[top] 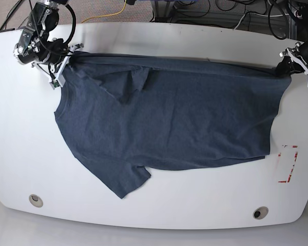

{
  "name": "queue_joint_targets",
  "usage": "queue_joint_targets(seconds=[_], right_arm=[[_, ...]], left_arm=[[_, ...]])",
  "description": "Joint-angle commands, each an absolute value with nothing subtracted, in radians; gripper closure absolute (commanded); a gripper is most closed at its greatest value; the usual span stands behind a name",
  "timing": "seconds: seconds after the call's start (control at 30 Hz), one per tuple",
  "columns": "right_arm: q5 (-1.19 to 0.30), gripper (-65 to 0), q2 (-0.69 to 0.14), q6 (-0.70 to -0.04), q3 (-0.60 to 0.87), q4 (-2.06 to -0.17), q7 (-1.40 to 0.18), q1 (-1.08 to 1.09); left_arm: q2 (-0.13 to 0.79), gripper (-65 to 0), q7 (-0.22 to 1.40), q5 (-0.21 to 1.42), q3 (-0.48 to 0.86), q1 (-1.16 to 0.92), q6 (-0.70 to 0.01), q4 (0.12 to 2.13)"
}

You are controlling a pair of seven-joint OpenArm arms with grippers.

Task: Layout the t-shirt on the table in an organized manner, then fold the t-shirt properly
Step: 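Lay the shirt flat, print side down, holding its edge with both grippers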

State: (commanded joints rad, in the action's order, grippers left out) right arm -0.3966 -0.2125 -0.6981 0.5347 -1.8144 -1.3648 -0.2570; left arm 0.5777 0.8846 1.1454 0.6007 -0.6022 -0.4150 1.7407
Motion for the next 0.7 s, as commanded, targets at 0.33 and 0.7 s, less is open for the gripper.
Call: queue_joint_targets(seconds=[0.33,0.7], right_arm=[[-0.394,-0.2,-0.213,-0.698,0.536,-1.814,-1.365,-0.266],[-0.394,-0.2,-0.216,-0.698,0.535,-1.814,-1.365,-0.266]], left_arm=[[0.578,-1.1,0.885,1.145,0.598,-0.642,-0.415,1.744],[0.579,-1.1,0.969,1.139,0.599,-0.648,-0.41,1.741]])
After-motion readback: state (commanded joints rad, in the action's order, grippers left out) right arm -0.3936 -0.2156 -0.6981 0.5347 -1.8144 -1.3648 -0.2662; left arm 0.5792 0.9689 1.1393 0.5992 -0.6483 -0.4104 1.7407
